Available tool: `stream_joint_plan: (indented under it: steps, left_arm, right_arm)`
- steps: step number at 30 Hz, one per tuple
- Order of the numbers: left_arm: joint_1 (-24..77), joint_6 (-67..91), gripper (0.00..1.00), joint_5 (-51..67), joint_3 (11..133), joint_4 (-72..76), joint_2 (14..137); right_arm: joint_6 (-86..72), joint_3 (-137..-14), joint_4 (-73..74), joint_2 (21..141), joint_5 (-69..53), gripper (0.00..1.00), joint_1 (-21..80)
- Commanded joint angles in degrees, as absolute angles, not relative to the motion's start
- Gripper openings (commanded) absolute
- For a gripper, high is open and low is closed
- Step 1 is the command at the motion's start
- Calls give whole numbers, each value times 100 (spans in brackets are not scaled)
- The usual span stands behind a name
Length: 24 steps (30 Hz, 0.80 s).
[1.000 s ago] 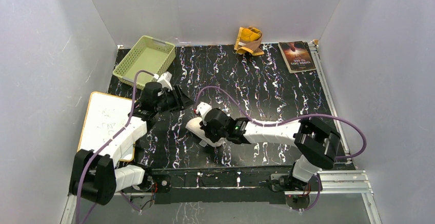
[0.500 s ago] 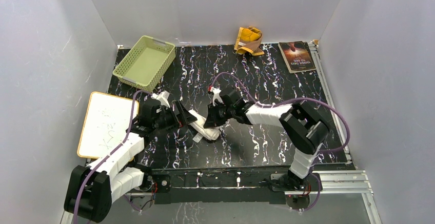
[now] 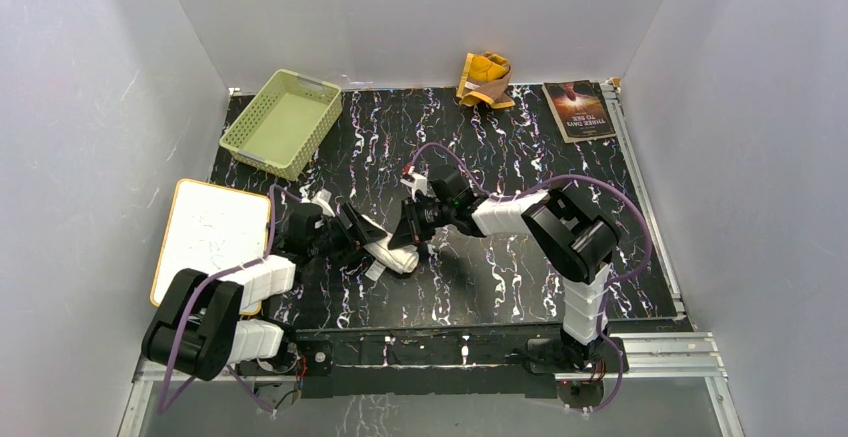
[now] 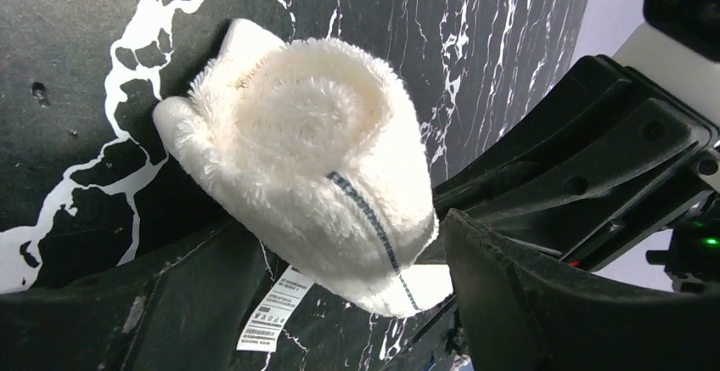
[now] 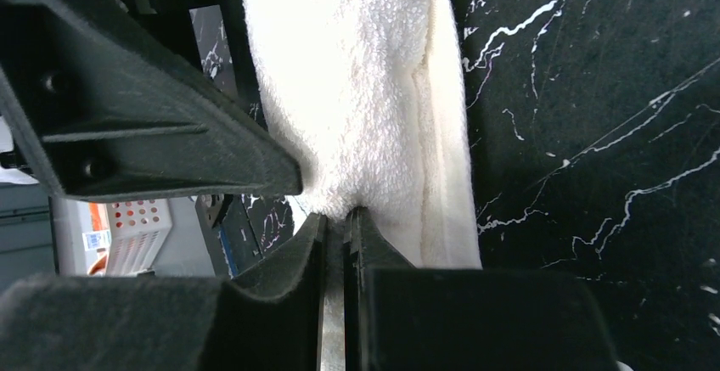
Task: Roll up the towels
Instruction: Roll the towel at the center of the board, then pick up the towel at the center of the board.
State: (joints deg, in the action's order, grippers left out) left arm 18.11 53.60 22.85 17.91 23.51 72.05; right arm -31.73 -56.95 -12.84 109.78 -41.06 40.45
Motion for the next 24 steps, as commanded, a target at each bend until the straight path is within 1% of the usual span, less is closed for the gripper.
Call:
stream_joint_plan:
  steps: [1,3,6,9,10,11,12,13,16,18,24]
  left_arm:
    - [1837,5868,74,1913,1484,3096,7214]
    - [1837,6036,70,1746,1341,3203,7113]
    - [1837,6153,58,1574,1189,3284,6966]
    - [1841,6123,56,1485,1189,3238,6920]
    - [1837,6093,56,1455,1209,3227,6917]
    - [1837,6054,56,1424,1239,3225,6923]
    - [1837,6038,55,1389,1270,3203,6914]
    - [1837,6005,55,1344,1311,3181,6895]
    - [1829,5840,53,1157,1547,3056,6844]
    - [1799,5755,53,1094,1701,3037,6867]
    - [1582,5599,49,1135,2119,2988,6948]
  right_arm:
    - [-3223,-5827,-1408,11133,-4235,0,4055]
    - [-3286,-5832,-1483,11157,-4272,0,4045]
    - [-3366,-5876,-1576,11200,-4344,0,4035]
    - [-3446,-5936,-1662,11209,-4389,0,4033]
    - [-3472,-5963,-1684,11188,-4398,8,4032]
    - [-3479,-5981,-1683,11153,-4396,19,4029]
    - [-3473,-6004,-1668,11095,-4387,28,4020]
    - [-3476,-6025,-1662,11020,-4423,34,3996]
    - [-3462,-6137,-1537,10703,-4453,47,3817]
    - [-3331,-6266,-1300,10454,-4406,52,3649]
    - [-2884,-6366,-578,9553,-4198,56,3030]
